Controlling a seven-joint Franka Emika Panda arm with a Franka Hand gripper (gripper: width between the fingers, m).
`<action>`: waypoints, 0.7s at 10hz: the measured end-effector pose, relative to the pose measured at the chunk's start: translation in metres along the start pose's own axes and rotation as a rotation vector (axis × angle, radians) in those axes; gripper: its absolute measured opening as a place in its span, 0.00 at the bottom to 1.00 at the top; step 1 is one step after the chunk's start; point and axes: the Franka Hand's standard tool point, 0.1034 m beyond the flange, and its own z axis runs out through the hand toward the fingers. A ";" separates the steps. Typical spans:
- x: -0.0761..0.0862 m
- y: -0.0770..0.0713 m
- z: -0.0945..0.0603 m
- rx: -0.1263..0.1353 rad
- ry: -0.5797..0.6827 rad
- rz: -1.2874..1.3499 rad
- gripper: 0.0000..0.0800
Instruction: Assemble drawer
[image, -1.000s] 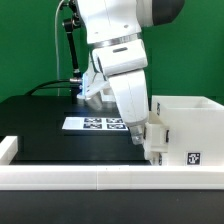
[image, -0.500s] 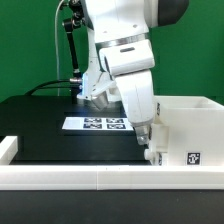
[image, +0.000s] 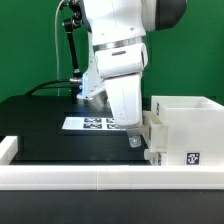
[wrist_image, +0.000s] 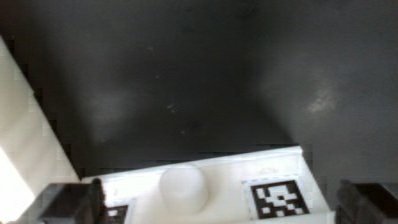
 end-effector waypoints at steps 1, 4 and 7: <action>0.001 0.002 0.001 -0.013 0.001 -0.060 0.81; 0.018 0.005 0.001 -0.039 -0.017 -0.125 0.81; 0.020 0.004 0.002 -0.065 -0.018 -0.098 0.81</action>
Offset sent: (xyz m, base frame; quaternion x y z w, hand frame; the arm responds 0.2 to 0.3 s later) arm 0.0103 0.0326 0.0025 -0.0248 -0.0425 -0.0662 0.9966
